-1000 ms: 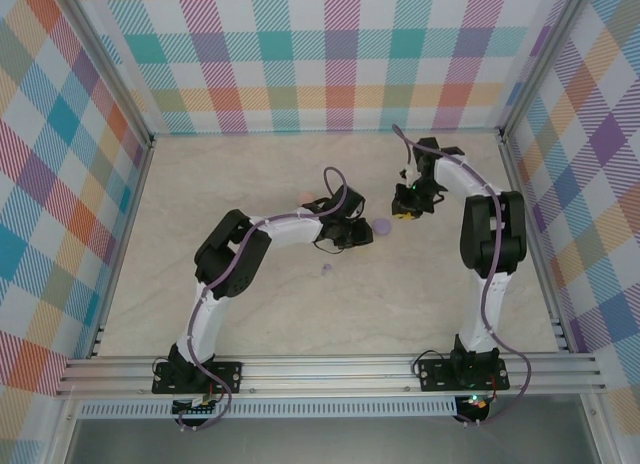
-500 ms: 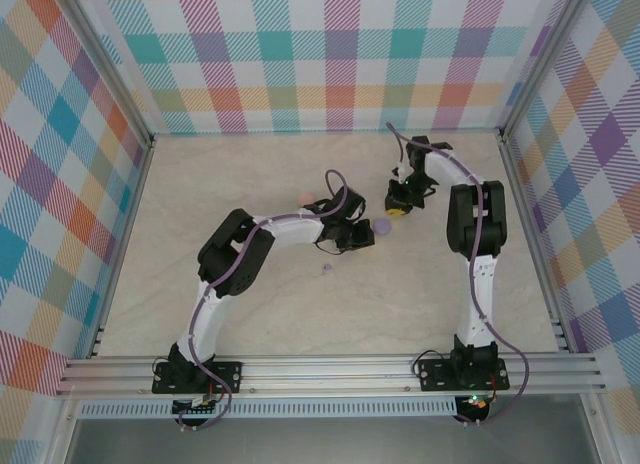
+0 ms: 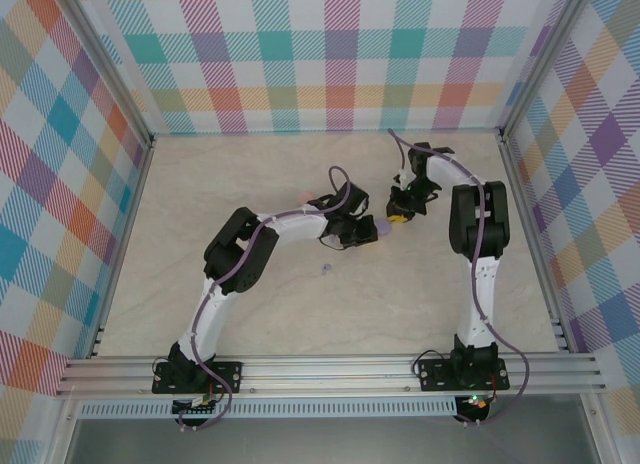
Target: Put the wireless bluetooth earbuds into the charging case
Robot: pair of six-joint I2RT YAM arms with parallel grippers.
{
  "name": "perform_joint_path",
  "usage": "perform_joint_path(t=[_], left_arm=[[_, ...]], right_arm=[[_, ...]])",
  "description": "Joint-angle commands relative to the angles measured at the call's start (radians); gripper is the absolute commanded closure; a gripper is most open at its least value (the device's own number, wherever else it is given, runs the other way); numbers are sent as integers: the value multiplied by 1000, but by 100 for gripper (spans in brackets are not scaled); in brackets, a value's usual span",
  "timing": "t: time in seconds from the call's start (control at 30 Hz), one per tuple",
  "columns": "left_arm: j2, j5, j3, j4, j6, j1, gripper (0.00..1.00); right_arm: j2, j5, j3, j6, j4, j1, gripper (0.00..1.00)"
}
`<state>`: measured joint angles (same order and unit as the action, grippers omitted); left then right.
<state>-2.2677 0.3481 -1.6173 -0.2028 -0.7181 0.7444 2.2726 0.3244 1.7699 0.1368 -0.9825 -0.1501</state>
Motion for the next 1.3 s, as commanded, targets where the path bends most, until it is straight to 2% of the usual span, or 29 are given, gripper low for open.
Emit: perform_joint_path(t=[0.0,0.47,0.77,0.9,0.97,1.07,1.27], left_arm=[[-27,-59,-18,-56,-1,-21,90],[-21,-92,-29,-67,4,-27,89],[47,-173,19,-141,36,-36,85],[97,-171,34,-150,66,-61,80],[119,-147,40,-138,81,-79,75],[134,-54,52,-84,92,-115,69],[111,93,47,30,86,-154,57]], right_arm=[[-56,-12,-31,-19,-18,-3,86],[-125,25,-120,-16,10,-5,84],[-189,-128,-136,35,34,-3,81],[-253,-113,-169,54,65,-2,80],[-284,-68,-200,63,93,1,78],[-323,15,-264,80,145,9,73],[-349,85,-379,133,248,17,67]])
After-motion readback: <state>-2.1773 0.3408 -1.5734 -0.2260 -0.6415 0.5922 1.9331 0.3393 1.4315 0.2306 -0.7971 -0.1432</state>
